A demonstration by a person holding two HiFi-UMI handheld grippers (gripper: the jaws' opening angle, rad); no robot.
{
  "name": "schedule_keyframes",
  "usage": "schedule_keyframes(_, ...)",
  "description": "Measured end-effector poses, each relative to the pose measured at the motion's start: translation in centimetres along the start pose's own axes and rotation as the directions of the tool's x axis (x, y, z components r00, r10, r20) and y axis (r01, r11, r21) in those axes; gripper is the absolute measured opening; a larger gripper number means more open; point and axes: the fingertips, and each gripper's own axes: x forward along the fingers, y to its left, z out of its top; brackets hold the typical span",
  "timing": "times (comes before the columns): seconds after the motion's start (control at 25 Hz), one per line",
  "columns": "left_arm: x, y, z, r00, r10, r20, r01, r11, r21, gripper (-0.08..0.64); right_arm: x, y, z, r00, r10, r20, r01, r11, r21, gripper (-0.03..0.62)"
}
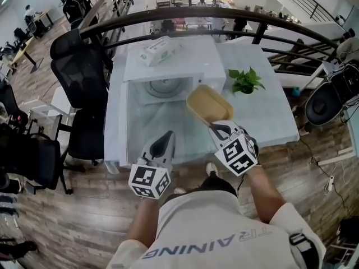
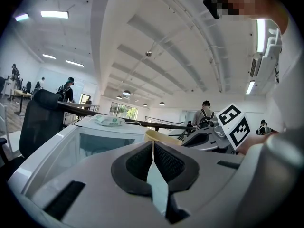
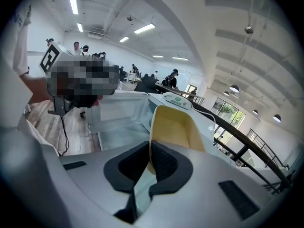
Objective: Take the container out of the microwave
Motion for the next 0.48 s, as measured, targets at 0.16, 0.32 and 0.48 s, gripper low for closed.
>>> schedule_keyframes(0.16, -0.3, 0.1, -0.1, 1.0, 0.009, 0.004, -0.009, 1.0, -0.004, 0.037, 0.3, 0.4, 0.1, 1.0, 0.01, -0.001, -0.01, 1.0, -0.007, 0.034)
schedule_keyframes(0.32, -0.5, 0.1, -0.3, 1.0, 0.013, 0.011, -0.013, 1.0, -0.007, 0.037, 0.6, 0.9, -0.3, 1.0, 0.02, -0.011, -0.02, 1.0, -0.012, 0.034)
schedule_keyframes(0.48, -0.7, 0.3, -0.2, 1.0, 0.014, 0.013, -0.014, 1.0, -0.006, 0.037, 0.8, 1.3, -0.4, 1.0, 0.024, -0.018, -0.024, 1.0, -0.017, 0.034)
